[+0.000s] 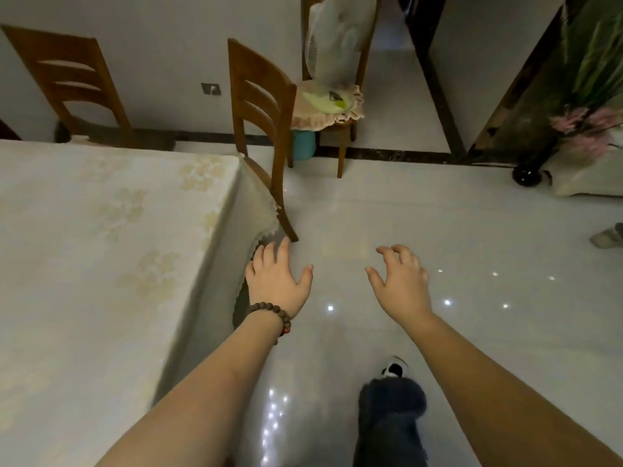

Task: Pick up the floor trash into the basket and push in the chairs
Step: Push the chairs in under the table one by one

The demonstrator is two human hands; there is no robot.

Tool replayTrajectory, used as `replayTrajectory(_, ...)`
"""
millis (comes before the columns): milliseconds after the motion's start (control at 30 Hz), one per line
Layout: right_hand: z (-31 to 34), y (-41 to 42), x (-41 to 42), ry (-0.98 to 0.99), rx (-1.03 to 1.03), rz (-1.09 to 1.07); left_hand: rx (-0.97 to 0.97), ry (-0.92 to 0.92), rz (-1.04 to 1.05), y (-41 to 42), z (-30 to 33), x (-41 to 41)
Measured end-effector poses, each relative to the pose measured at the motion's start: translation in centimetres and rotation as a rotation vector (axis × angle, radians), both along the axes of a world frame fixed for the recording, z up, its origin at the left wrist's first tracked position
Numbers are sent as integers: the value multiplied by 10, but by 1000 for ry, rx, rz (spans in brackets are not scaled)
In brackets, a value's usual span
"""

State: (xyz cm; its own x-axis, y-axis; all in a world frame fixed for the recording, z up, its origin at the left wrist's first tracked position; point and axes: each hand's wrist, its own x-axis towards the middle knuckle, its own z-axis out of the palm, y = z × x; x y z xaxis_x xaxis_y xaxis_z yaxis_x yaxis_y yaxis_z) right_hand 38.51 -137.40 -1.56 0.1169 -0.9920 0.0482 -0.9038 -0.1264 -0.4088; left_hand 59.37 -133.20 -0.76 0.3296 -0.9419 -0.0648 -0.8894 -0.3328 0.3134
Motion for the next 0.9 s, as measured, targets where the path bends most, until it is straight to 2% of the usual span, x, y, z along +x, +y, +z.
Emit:
replayTrajectory(167, -5, -171, -28, 28, -24, 110, -33, 22, 134, -139, -1, -17)
replayTrajectory(400, 18, -389, -50, 55, -18, 302, -74, 83, 382, -328, 33, -36)
replayTrajectory(633, 32, -532, -21, 45, -24, 485, -93, 46, 535, -444, 53, -41)
replayTrajectory(900, 25, -670, 55, 40, -87, 658, -154, 35, 673, -562, 36, 5)
